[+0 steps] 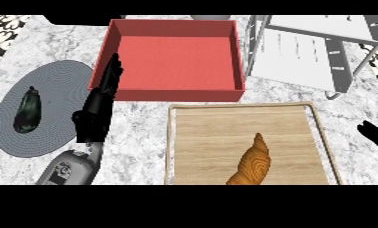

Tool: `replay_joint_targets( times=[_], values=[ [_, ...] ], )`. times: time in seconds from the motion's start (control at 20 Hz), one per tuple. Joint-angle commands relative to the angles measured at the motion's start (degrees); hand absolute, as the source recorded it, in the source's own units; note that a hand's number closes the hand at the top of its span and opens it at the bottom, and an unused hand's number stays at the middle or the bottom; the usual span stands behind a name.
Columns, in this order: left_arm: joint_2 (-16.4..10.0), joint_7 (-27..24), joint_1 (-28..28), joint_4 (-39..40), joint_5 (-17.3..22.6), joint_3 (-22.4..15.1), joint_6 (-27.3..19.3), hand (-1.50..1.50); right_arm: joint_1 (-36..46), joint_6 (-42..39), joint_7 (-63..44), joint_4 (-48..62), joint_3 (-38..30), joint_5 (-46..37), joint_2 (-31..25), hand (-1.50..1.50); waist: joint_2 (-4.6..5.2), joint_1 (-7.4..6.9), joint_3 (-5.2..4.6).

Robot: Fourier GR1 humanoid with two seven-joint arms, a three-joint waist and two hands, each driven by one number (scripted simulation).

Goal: Pick the croissant from the tray and place it in the tiered basket

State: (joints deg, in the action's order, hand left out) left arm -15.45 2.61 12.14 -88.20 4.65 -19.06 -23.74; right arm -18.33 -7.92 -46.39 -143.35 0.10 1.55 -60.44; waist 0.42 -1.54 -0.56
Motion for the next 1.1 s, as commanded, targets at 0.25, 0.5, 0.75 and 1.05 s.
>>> replay_joint_targets(
  times=[0.25, 0.5, 0.75, 1.05],
  values=[
    [0.59, 1.04, 3.49, 2.04, -0.42, 1.02, 0.95, 0.0, 18.01, 0.82, -24.16, -9.31, 14.88, 1.1, -4.03, -1.5, 0.11, -1.18, 0.07],
    [2.14, 0.23, -0.2, 0.53, -1.55, -1.34, 0.27, 0.0, 26.17, 0.56, -30.29, -3.81, 25.11, 0.85, -1.89, -1.5, -0.08, -1.73, 0.12],
    [1.7, -0.95, -0.05, 0.88, -1.34, 0.0, 0.74, 0.0, 31.69, 0.57, -36.33, -3.39, 29.97, 2.27, -0.74, -1.5, -0.39, -0.9, 0.04],
    [1.32, -1.04, -0.42, 1.7, -1.16, 1.38, 1.1, 0.0, 35.85, 0.5, -38.73, 0.15, 36.49, -1.15, 0.66, -1.5, -0.58, 0.2, 0.14]
  ],
)
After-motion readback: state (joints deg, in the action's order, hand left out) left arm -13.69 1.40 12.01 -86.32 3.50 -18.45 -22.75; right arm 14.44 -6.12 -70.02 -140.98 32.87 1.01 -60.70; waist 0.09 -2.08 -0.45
